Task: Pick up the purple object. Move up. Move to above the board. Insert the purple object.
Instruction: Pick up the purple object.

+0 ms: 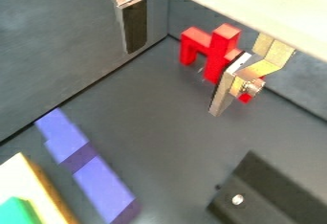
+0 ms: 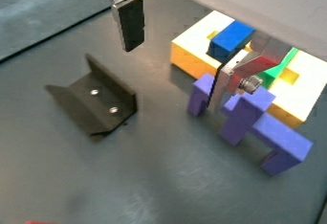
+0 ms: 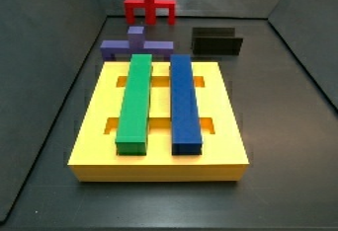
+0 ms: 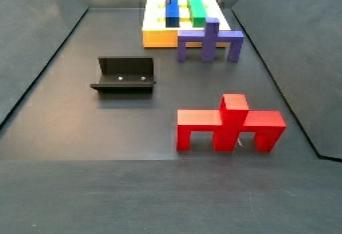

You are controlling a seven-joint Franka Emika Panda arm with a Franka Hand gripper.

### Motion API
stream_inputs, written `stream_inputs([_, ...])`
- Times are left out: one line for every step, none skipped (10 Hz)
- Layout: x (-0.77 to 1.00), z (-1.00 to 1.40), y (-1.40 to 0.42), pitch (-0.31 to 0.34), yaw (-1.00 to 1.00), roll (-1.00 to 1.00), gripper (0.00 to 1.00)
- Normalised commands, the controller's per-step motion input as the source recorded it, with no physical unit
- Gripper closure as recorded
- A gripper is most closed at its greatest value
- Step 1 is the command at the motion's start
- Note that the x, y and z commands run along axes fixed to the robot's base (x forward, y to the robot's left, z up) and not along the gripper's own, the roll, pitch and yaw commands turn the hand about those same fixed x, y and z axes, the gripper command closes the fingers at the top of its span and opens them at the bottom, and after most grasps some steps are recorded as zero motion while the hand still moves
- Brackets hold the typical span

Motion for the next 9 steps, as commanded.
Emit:
stream_inputs([-0.16,-0.15,-0.66,-0.136,0.00,0.13,0.00])
stream_inputs([-0.11,-0.15,-0.63,-0.111,0.00,0.19,0.00])
stream_inputs([-0.09,-0.14,-0.54,-0.080,0.00,0.22,0.00])
stream_inputs([-0.13,-0.15,-0.43,-0.077,0.00,0.22,0.00])
stream_inputs([-0.14,-0.18,-0.40,-0.080,0.00,0.22,0.00])
stream_inputs([-0.05,-0.15,-0.41,-0.069,-0.03,0.22,0.00])
stream_inputs([-0.01,-0.15,-0.39,-0.054,-0.07,0.24,0.00])
stream_inputs([-0.03,-0.17,-0.35,-0.049,-0.08,0.24,0.00])
stream_inputs([-0.13,-0.19,-0.26,-0.066,0.00,0.21,0.00])
